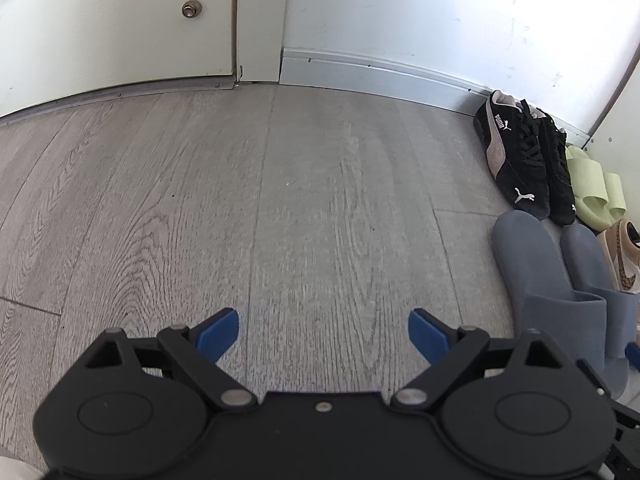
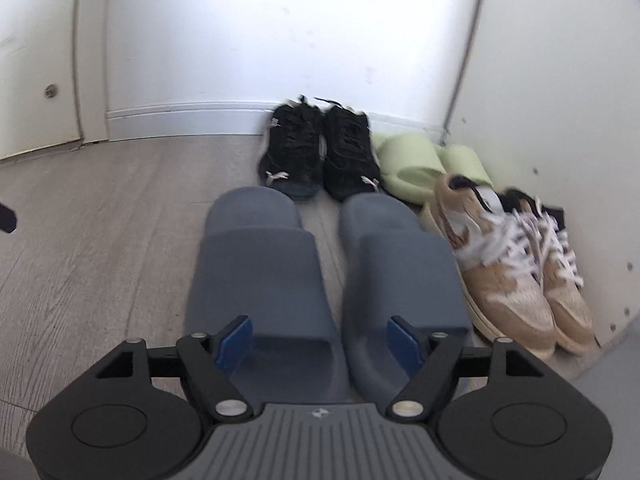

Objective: Organize scattered shoes
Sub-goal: 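Lower the grey slides in front of the black Puma sneakers with the right gripper, then open the right gripper and release the grey slides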

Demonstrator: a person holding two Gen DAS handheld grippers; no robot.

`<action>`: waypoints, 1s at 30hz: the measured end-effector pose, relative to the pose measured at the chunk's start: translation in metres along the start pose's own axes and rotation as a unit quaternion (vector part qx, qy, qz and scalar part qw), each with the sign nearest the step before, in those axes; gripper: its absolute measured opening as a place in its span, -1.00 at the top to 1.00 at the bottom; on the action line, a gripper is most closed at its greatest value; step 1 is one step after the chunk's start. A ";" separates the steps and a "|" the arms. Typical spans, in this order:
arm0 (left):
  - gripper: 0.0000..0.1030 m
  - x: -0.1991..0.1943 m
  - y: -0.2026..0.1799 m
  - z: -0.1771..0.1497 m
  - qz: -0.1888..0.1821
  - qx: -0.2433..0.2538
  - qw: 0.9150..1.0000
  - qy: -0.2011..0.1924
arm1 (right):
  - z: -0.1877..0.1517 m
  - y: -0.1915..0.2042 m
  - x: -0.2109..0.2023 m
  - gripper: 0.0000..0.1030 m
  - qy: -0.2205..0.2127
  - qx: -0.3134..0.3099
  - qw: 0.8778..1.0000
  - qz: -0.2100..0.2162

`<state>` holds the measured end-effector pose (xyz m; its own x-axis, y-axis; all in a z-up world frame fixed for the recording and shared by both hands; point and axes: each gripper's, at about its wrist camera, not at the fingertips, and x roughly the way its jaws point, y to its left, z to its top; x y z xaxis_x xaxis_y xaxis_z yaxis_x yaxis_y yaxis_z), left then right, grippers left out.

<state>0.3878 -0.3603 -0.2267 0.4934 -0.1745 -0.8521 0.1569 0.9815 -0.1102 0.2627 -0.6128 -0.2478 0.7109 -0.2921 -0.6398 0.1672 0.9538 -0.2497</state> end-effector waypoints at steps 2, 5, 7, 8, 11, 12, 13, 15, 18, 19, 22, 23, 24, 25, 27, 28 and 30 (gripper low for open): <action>-0.80 -0.002 0.003 -0.001 0.006 0.000 1.000 -0.002 | 0.007 0.018 0.010 -0.58 -0.018 -0.043 0.999 -0.002; -0.80 -0.003 0.009 -0.001 0.011 -0.001 1.000 0.002 | 0.018 0.037 0.029 -0.61 -0.029 -0.083 0.996 -0.022; -0.80 -0.002 0.014 -0.001 0.013 -0.008 1.000 0.004 | 0.023 0.044 0.042 -0.67 -0.032 -0.099 0.994 -0.033; -0.80 -0.001 0.017 -0.001 0.014 -0.012 1.000 0.004 | 0.024 0.045 0.045 -0.68 -0.032 -0.102 0.994 -0.033; -0.80 0.001 0.021 0.000 0.016 -0.019 1.000 0.007 | 0.029 0.043 0.051 -0.67 -0.033 -0.102 0.994 -0.037; -0.80 0.001 0.022 0.000 0.016 -0.020 1.000 0.007 | 0.029 0.042 0.052 -0.67 -0.033 -0.100 0.994 -0.038; -0.80 0.001 0.023 0.000 0.016 -0.022 1.000 0.007 | 0.029 0.041 0.054 -0.67 -0.033 -0.098 0.994 -0.039; -0.80 0.001 0.024 0.000 0.016 -0.021 1.000 0.007 | 0.028 0.038 0.056 -0.67 -0.031 -0.094 0.994 -0.044; -0.80 0.001 0.024 0.000 0.017 -0.021 1.000 0.008 | 0.026 0.038 0.056 -0.67 -0.031 -0.092 0.994 -0.044; -0.80 0.001 0.025 0.001 0.017 -0.021 1.000 0.009 | 0.026 0.038 0.056 -0.67 -0.030 -0.090 0.994 -0.045; -0.80 0.004 0.030 0.003 0.017 -0.017 1.000 0.012 | 0.028 0.031 0.057 -0.70 -0.014 -0.060 0.997 -0.045; -0.80 0.006 0.033 0.005 0.015 -0.015 1.000 0.011 | 0.029 0.026 0.059 -0.71 -0.004 -0.040 0.998 -0.045; -0.80 0.010 0.037 0.009 0.012 -0.012 1.000 0.011 | 0.030 0.021 0.060 -0.75 0.009 -0.018 0.999 -0.045; -0.80 0.013 0.041 0.012 0.010 -0.008 1.000 0.010 | 0.032 0.014 0.062 -0.78 0.021 0.007 0.999 -0.041; -0.80 0.021 0.048 0.021 0.007 0.006 1.000 0.007 | 0.036 0.008 0.064 -0.80 0.041 0.038 0.998 -0.036; -0.80 0.024 0.052 0.027 0.007 0.015 1.000 0.006 | 0.038 0.009 0.065 -0.80 0.047 0.035 0.998 -0.038; -0.80 0.028 0.060 0.039 0.001 0.038 0.999 0.013 | 0.043 0.015 0.064 -0.80 0.058 0.021 0.997 -0.043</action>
<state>0.4439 -0.3098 -0.2373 0.4713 -0.1699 -0.8654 0.2203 0.9728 -0.0710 0.3403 -0.6145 -0.2609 0.6098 -0.3775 -0.6968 0.2549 0.9260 -0.2785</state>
